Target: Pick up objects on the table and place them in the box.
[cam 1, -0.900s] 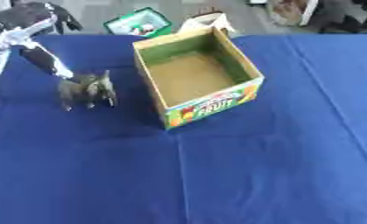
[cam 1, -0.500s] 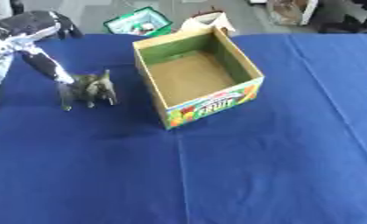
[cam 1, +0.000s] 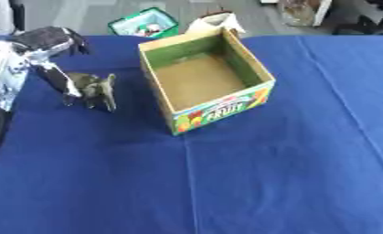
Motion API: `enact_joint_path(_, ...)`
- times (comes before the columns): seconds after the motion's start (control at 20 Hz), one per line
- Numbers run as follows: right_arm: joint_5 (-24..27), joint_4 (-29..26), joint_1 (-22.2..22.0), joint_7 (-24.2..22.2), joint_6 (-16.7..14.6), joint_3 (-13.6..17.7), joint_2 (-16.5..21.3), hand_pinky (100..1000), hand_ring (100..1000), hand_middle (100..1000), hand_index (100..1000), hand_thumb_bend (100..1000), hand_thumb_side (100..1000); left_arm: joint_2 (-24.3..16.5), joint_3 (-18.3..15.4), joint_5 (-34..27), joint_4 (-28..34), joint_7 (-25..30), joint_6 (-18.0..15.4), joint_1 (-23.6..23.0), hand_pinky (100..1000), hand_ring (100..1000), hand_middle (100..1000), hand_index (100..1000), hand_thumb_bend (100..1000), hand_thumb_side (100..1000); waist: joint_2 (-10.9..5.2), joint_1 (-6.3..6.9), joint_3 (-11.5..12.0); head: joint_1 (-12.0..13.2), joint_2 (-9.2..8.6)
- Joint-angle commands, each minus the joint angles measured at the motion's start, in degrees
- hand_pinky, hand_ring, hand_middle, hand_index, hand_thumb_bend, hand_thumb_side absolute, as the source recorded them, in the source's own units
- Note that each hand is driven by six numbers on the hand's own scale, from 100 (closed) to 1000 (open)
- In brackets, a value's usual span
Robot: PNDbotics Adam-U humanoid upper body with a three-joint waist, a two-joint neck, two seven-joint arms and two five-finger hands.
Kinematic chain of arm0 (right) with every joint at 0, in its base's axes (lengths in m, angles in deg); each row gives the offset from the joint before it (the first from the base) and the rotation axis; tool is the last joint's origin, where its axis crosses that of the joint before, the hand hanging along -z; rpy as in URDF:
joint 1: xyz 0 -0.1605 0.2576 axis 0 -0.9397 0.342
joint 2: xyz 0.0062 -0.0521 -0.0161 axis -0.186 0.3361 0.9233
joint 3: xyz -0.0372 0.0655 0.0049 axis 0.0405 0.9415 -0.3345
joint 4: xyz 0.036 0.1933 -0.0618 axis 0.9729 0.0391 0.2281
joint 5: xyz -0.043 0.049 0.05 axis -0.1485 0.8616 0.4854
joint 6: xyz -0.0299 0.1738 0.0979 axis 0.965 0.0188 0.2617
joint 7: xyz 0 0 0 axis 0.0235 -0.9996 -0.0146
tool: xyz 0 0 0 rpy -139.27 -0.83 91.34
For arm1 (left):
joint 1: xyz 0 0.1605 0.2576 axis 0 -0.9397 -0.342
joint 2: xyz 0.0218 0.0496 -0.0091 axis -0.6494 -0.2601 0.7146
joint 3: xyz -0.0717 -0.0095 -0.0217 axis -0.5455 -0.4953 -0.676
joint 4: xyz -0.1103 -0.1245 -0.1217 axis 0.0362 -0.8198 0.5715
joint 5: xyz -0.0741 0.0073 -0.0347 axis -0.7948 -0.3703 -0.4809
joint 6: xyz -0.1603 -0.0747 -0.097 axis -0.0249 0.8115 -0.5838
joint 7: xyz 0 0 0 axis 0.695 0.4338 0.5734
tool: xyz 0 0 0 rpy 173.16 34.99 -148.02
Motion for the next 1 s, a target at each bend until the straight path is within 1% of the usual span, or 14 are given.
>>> enact_joint_path(0.05, 0.2, -0.5, 0.7, -0.2, -0.2, 0.4, 0.9, 562, 748, 653, 846, 100, 179, 0.0, -0.9, 1.9, -1.6, -1.5, 0.5, 1.6, 648, 635, 644, 752, 839, 211, -0.86, -0.02, -0.2, 0.2, -0.10)
enact_joint_path(0.15, 0.2, -0.5, 0.7, -0.2, -0.2, 0.5, 0.8, 562, 748, 653, 846, 100, 179, 0.3, -0.9, 2.6, -2.8, -1.6, 0.3, 1.6, 645, 620, 616, 733, 820, 166, -0.81, -0.03, -0.3, 0.2, -0.06)
enact_joint_path(0.25, 0.2, -0.4, 0.7, -0.2, -0.2, 0.5, 0.8, 562, 749, 653, 846, 100, 180, 0.5, -0.8, 3.0, -3.5, -1.1, -0.1, 1.5, 632, 578, 570, 693, 763, 106, -0.76, -0.03, -0.3, 0.2, 0.00)
enact_joint_path(0.35, 0.3, -0.4, 0.7, -0.2, -0.2, 0.5, 0.8, 562, 749, 653, 846, 100, 182, 0.5, -0.7, 3.3, -4.0, 0.0, -0.5, 1.5, 604, 526, 515, 636, 687, 100, -0.73, -0.03, -0.3, 0.2, 0.05)
enact_joint_path(0.4, 0.3, -0.3, 0.7, -0.2, -0.2, 0.5, 0.8, 562, 749, 653, 846, 100, 183, 0.5, -0.7, 3.3, -4.0, 0.4, -0.6, 1.5, 575, 479, 463, 570, 613, 100, -0.71, -0.03, -0.3, 0.2, 0.05)
enact_joint_path(0.45, 0.3, -0.3, 0.7, -0.2, -0.2, 0.5, 0.7, 562, 749, 653, 846, 100, 183, 0.5, -0.7, 3.3, -3.9, 0.4, -0.6, 1.5, 542, 426, 403, 508, 507, 100, -0.71, -0.03, -0.3, 0.2, 0.07)
enact_joint_path(0.5, 0.3, -0.3, 0.7, -0.2, -0.2, 0.5, 0.8, 562, 749, 653, 846, 100, 182, 0.5, -0.8, 3.3, -3.7, 0.1, -0.4, 1.4, 512, 371, 345, 452, 422, 100, -0.71, -0.04, -0.2, 0.2, 0.09)
enact_joint_path(0.55, 0.3, -0.3, 0.7, -0.2, -0.2, 0.5, 0.8, 562, 749, 653, 846, 100, 182, 0.4, -0.8, 3.3, -3.5, -0.5, -0.2, 1.4, 502, 351, 323, 432, 395, 100, -0.71, -0.05, -0.2, 0.2, 0.07)
enact_joint_path(0.6, 0.3, -0.3, 0.7, -0.2, -0.2, 0.5, 0.8, 562, 749, 653, 846, 100, 182, 0.3, -0.9, 3.3, -3.3, -1.2, 0.1, 1.4, 468, 287, 254, 367, 292, 100, -0.72, -0.06, -0.2, 0.2, 0.05)
enact_joint_path(0.65, 0.2, -0.3, 0.7, -0.2, -0.2, 0.6, 0.8, 562, 749, 653, 847, 100, 182, 0.2, -0.9, 3.2, -3.1, -1.8, 0.3, 1.3, 452, 251, 215, 331, 267, 100, -0.72, -0.07, -0.2, 0.2, 0.04)
enact_joint_path(0.7, 0.2, -0.3, 0.7, -0.2, -0.2, 0.6, 0.8, 562, 749, 653, 847, 100, 182, 0.1, -0.9, 3.1, -3.0, -2.2, 0.4, 1.4, 444, 230, 193, 308, 260, 100, -0.73, -0.08, -0.2, 0.2, 0.06)
enact_joint_path(0.8, 0.3, -0.2, 0.7, -0.2, -0.3, 0.5, 0.8, 562, 749, 653, 847, 100, 183, 0.0, -0.9, 2.6, -2.6, -2.2, 0.4, 1.5, 439, 206, 163, 279, 256, 100, -0.75, -0.07, -0.2, 0.2, 0.09)
enact_joint_path(1.0, 0.2, -0.2, 0.8, -0.2, -0.3, 0.6, 0.8, 562, 749, 652, 847, 100, 181, -0.9, -0.8, 0.5, -0.7, 0.2, -0.3, 1.9, 445, 205, 157, 274, 259, 100, -0.82, -0.04, -0.3, 0.2, 0.15)
